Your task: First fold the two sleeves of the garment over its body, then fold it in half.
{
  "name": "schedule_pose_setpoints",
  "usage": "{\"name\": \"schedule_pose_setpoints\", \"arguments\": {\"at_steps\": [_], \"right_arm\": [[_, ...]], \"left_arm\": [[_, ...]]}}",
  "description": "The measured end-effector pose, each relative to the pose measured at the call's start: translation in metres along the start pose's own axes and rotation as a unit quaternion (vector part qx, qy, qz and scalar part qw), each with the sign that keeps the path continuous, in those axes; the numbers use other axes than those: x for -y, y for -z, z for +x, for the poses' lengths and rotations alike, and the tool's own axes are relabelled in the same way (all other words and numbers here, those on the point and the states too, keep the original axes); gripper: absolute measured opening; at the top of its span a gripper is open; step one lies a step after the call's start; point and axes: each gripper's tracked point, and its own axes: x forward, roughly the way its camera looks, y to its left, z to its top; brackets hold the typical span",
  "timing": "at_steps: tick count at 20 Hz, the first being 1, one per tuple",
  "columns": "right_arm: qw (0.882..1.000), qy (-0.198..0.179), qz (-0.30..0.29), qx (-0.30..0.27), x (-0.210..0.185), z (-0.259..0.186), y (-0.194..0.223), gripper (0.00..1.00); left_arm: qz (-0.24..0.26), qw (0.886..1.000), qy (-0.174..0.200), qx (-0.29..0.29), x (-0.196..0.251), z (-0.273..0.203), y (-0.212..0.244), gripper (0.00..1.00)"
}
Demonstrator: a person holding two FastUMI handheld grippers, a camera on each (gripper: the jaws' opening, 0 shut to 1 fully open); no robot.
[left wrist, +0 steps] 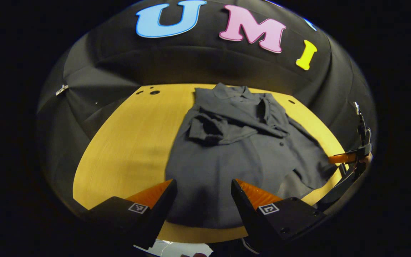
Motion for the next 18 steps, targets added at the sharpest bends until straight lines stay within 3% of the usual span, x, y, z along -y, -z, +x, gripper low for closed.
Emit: {"name": "schedule_pose_setpoints", "arguments": {"at_steps": [8,12,13,14,17,18], "right_arm": [[1.0,0.022,-0.01,-0.016,0.001,0.016,0.006,0.91],[0.998,0.039,-0.05,-0.024,0.001,0.02,0.013,0.89],[0.997,0.037,-0.066,-0.015,0.0,0.021,0.012,0.99],[0.997,0.036,-0.071,-0.005,-0.002,0.022,0.011,0.89],[0.998,0.04,-0.043,0.022,-0.003,0.021,0.013,0.89],[0.999,0.017,-0.038,0.026,-0.014,0.023,0.011,0.62]], "left_arm": [[0.008,0.998,-0.019,-0.059,-0.018,0.014,0.035,0.96],[0.026,0.995,-0.035,-0.09,-0.024,0.022,0.05,0.96],[0.026,0.996,-0.032,-0.075,-0.024,0.021,0.048,0.96],[0.019,0.996,-0.027,-0.083,-0.024,0.022,0.052,1.0],[0.041,0.997,-0.001,-0.071,-0.014,0.026,0.045,0.96],[0.056,0.995,0.025,-0.075,-0.002,0.031,0.043,0.73]]}}
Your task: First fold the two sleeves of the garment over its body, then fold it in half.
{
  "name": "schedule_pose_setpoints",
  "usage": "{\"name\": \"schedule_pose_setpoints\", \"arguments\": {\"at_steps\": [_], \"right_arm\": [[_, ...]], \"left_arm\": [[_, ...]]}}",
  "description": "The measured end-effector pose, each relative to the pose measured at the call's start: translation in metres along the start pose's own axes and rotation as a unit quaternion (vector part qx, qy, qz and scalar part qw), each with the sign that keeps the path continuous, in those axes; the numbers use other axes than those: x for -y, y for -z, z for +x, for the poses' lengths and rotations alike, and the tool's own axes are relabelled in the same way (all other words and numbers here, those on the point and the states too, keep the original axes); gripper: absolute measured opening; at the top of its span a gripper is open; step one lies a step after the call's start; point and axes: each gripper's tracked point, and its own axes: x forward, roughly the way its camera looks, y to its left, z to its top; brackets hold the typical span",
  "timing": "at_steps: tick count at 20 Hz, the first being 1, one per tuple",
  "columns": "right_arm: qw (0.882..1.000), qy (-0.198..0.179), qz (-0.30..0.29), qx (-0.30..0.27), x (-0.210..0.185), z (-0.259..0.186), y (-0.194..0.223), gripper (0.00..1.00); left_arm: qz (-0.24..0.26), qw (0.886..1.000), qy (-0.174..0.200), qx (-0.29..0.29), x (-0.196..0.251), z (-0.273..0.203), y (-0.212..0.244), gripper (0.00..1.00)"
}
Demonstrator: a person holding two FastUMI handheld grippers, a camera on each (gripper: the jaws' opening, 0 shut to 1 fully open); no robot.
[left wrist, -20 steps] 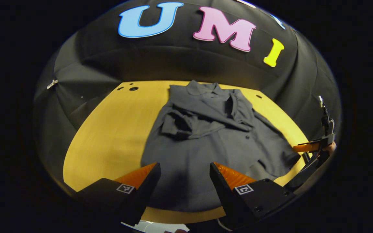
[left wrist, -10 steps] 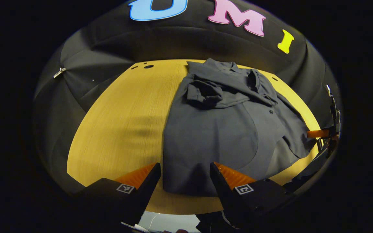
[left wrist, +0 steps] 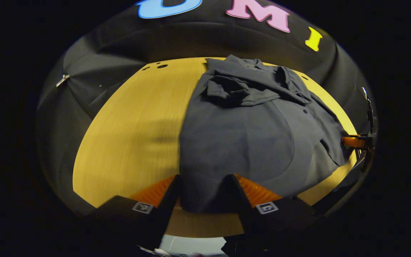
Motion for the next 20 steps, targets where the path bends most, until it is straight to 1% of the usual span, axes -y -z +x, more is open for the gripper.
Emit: {"name": "schedule_pose_setpoints", "arguments": {"at_steps": [1,2,3,4,7,9,12,14,17,19,20], "right_arm": [[1.0,-0.015,0.008,-0.002,-0.009,0.002,-0.001,0.36],[1.0,-0.027,0.013,-0.011,-0.013,0.002,0.001,0.09],[0.999,-0.035,0.023,-0.025,-0.015,0.002,0.004,0.09],[0.998,-0.045,0.031,-0.038,-0.016,-0.004,0.007,0.06],[0.997,-0.056,0.02,-0.04,-0.017,-0.024,0.01,0.05],[0.997,-0.06,0.019,-0.045,-0.014,-0.04,0.021,0.05],[0.995,-0.073,0.027,-0.058,-0.018,-0.065,0.043,0.05],[0.994,-0.084,0.029,-0.055,-0.022,-0.079,0.043,0.05],[0.994,-0.097,0.039,-0.021,-0.029,-0.093,0.014,0.05],[0.993,-0.104,0.045,0.012,-0.034,-0.096,-0.022,0.05],[0.993,-0.107,0.045,0.032,-0.036,-0.098,-0.041,0.05]], "left_arm": [[-0.002,1.0,0.01,-0.007,0.006,0.0,-0.001,0.51],[-0.016,1.0,0.011,-0.011,0.001,0.002,-0.005,0.29],[-0.03,0.999,0.012,-0.023,0.0,0.0,-0.002,0.06],[-0.028,0.999,0.013,-0.027,0.001,-0.004,0.002,0.06],[-0.004,0.999,0.024,-0.026,0.013,-0.032,0.015,0.06],[-0.017,0.999,0.032,-0.036,0.016,-0.05,0.031,0.06],[-0.043,0.997,0.031,-0.052,0.012,-0.076,0.053,0.06],[-0.055,0.997,0.031,-0.051,0.011,-0.092,0.051,0.06],[-0.07,0.996,0.043,-0.023,0.015,-0.106,0.019,0.06],[-0.074,0.996,0.047,0.0,0.014,-0.111,-0.009,0.06],[-0.077,0.996,0.048,0.013,0.012,-0.112,-0.025,0.02]]}}
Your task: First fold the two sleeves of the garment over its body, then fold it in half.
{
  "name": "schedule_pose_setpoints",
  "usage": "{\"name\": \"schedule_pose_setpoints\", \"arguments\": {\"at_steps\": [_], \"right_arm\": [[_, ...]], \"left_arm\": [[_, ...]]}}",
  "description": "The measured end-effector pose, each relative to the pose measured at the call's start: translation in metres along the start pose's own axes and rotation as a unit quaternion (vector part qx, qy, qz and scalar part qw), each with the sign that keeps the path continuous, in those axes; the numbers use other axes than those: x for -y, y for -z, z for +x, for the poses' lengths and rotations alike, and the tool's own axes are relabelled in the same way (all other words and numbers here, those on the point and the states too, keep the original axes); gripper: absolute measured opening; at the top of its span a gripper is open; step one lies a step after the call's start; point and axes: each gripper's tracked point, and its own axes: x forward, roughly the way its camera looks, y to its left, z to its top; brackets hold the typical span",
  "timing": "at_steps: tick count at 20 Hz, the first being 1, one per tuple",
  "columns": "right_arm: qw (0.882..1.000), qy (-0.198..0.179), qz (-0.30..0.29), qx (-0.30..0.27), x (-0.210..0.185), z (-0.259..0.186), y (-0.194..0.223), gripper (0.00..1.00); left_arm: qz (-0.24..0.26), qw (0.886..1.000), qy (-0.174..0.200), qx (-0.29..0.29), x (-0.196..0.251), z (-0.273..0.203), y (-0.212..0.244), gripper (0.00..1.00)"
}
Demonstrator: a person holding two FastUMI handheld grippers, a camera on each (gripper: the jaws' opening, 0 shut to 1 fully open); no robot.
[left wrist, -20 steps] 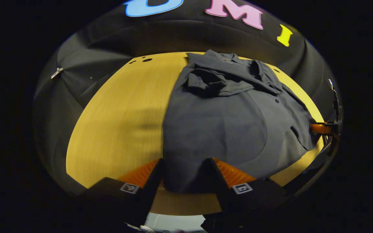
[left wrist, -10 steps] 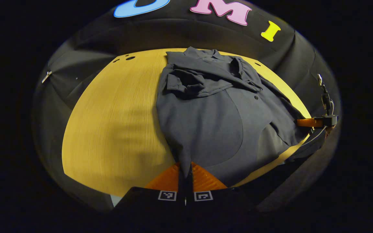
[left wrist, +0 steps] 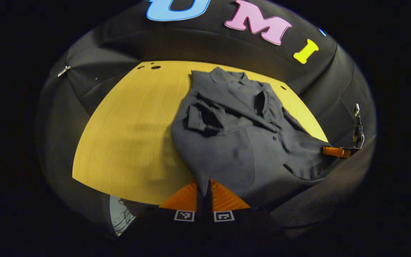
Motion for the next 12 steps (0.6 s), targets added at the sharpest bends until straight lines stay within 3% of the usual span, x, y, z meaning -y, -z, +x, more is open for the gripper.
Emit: {"name": "schedule_pose_setpoints", "arguments": {"at_steps": [9,12], "right_arm": [[0.991,-0.022,-0.022,0.127,-0.018,0.016,-0.148,0.05],[0.987,-0.033,-0.031,0.153,-0.03,0.03,-0.186,0.05]], "left_arm": [[-0.035,0.993,0.007,0.111,-0.011,0.001,-0.132,0.05],[-0.017,0.991,0.007,0.133,-0.013,0.013,-0.167,0.05]]}}
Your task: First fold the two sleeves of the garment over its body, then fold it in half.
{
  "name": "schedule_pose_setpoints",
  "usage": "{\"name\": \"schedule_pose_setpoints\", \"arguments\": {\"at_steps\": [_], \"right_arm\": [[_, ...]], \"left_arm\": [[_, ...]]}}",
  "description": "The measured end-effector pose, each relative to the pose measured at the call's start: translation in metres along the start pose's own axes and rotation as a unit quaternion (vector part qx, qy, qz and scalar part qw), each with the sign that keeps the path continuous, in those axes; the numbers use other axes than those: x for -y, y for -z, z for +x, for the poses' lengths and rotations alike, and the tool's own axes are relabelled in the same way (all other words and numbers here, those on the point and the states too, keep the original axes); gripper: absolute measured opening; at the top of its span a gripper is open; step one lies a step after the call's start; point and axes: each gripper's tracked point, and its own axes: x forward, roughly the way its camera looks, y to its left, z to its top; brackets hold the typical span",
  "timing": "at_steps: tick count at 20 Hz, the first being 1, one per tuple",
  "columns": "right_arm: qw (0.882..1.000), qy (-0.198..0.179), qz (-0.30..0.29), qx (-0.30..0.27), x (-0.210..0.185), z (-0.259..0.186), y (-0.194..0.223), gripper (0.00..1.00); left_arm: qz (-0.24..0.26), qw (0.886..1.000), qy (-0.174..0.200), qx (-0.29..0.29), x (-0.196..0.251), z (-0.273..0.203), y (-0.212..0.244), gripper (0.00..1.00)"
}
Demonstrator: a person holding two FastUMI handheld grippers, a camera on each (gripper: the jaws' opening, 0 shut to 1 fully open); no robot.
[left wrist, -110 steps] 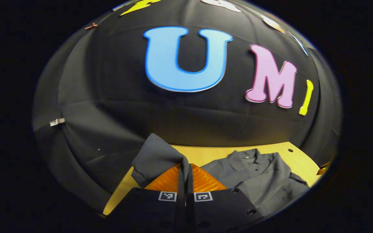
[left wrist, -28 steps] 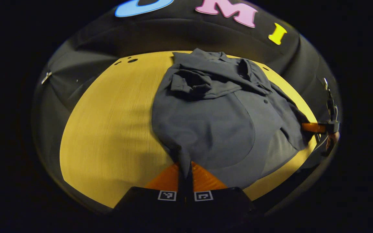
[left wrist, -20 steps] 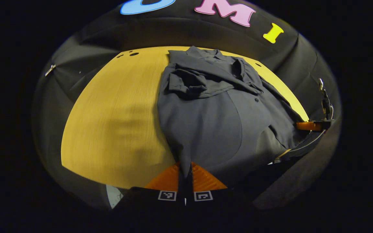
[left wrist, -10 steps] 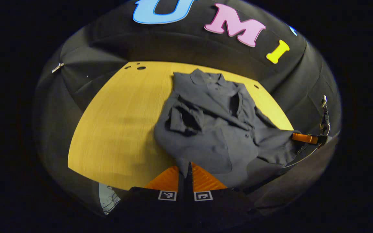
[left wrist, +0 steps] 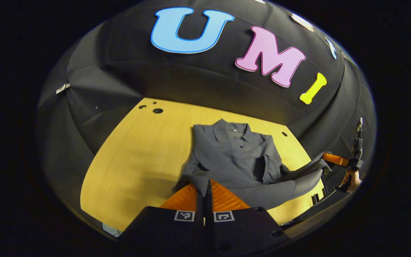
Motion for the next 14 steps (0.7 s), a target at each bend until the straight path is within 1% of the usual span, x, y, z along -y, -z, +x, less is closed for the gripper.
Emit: {"name": "schedule_pose_setpoints", "arguments": {"at_steps": [2,5,8,11,14], "right_arm": [[1.0,-0.003,-0.007,0.014,0.0,0.02,-0.018,0.05],[1.0,0.007,-0.019,0.024,0.013,0.053,-0.039,0.05],[0.999,0.014,0.0,0.029,0.031,0.09,-0.056,0.05],[1.0,0.012,-0.005,0.023,0.041,0.131,-0.062,0.05],[1.0,0.013,-0.015,0.009,0.053,0.172,-0.056,0.05]], "left_arm": [[0.005,1.0,-0.001,0.016,0.0,0.02,-0.022,0.05],[0.006,0.999,-0.006,0.041,-0.008,0.054,-0.06,0.06],[0.004,0.999,-0.01,0.052,-0.018,0.096,-0.085,0.05],[0.003,0.999,-0.017,0.051,-0.025,0.139,-0.099,0.05],[0.02,0.998,-0.03,0.045,-0.035,0.186,-0.104,0.05]]}}
